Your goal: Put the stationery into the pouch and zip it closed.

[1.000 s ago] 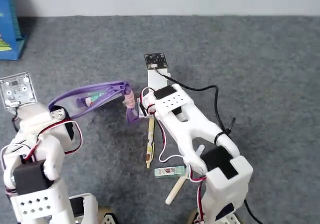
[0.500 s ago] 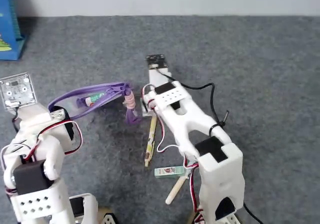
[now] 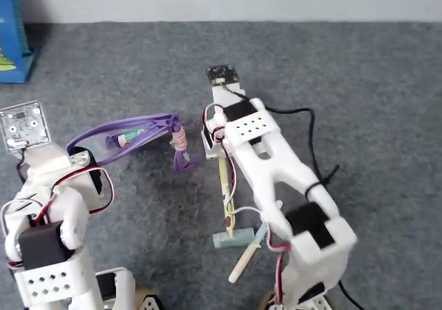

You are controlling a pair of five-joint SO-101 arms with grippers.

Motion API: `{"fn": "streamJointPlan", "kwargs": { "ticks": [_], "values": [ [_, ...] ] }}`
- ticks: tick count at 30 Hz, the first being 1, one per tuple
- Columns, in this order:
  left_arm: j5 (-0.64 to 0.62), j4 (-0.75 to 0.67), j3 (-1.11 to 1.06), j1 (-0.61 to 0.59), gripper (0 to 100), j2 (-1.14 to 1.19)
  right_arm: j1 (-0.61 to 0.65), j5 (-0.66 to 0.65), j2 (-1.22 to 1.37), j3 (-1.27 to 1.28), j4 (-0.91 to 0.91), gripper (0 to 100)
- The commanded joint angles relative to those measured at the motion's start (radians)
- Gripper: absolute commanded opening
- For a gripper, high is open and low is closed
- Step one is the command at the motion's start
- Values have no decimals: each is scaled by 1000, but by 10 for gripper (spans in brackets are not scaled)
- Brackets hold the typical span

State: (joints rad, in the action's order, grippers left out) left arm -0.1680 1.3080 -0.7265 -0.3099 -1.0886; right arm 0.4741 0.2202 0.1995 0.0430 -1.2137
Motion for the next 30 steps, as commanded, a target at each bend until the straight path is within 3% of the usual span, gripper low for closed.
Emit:
{"fn": "streamJointPlan", "kwargs": {
  "ticks": [1,7,16,24,30],
  "values": [
    [-3,-18,2,-6,11,9,-10,-12,-170,-35,-71,8],
    [-3,-18,1,11,11,9,4,-12,-415,-8,-119,7],
    [-2,-48,-18,87,11,11,153,-12,-845,51,-114,7],
    [-2,-66,-19,89,11,11,294,-12,-1061,63,45,7],
    [-2,-64,-19,89,11,11,337,-12,-1090,158,286,7]
  ]
}}
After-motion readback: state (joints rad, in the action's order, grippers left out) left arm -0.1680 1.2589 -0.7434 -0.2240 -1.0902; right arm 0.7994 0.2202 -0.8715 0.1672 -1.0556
